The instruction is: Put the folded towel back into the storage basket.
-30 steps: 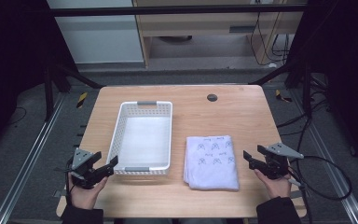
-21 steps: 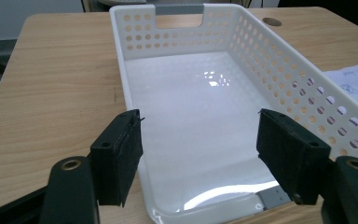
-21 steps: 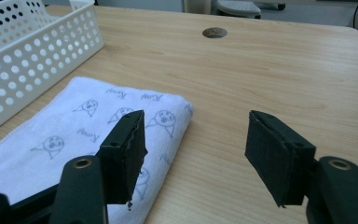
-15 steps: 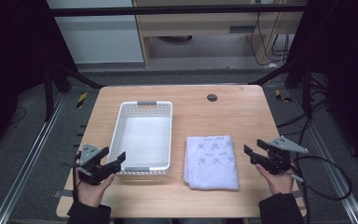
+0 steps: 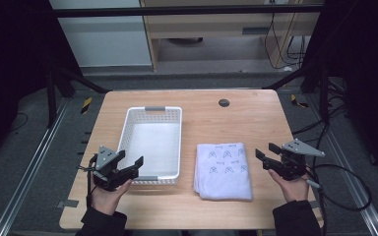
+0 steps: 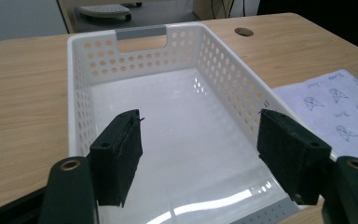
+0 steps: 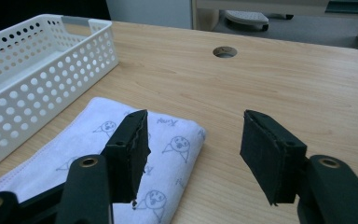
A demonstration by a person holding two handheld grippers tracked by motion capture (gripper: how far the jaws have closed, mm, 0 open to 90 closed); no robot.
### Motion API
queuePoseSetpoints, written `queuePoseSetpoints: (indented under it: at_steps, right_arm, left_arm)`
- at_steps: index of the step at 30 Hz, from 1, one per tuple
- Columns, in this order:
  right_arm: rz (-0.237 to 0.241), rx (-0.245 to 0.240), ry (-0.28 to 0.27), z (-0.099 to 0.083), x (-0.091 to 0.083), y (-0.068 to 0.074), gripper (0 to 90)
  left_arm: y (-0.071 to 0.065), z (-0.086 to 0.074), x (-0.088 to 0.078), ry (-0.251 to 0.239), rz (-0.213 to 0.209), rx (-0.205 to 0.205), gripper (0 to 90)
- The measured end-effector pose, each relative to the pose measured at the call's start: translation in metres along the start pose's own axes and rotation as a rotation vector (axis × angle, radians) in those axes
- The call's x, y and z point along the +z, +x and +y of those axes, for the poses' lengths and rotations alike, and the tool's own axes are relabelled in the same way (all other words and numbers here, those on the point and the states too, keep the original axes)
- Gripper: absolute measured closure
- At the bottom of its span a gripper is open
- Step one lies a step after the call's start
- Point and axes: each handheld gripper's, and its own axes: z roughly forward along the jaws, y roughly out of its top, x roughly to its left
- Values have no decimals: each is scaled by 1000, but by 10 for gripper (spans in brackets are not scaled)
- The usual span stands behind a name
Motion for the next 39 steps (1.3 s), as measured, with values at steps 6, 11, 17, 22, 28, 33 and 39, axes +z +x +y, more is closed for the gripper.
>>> queuePoseSetpoints:
  at_steps: [6,11,17,22,28,33,39]
  right_arm:
    - [5,-4,-14,6,0,2,411]
    - [9,-8,-15,11,1,3,401]
    - [15,-15,-21,16,4,7,393]
    - [23,-14,-25,18,6,8,389]
    - [26,-17,-23,21,9,9,385]
    - [28,-21,-20,23,11,10,377]
    - [29,-23,-17,23,13,10,365]
  left_arm:
    - [-12,5,6,4,-22,17,297]
    - [-24,8,12,8,-37,33,300]
    - [-37,12,19,11,-58,48,299]
    - [-48,15,25,16,-72,63,300]
    - [-60,18,30,19,-87,77,300]
    - [-70,18,36,25,-100,88,301]
    - [-80,17,43,40,-112,101,306]
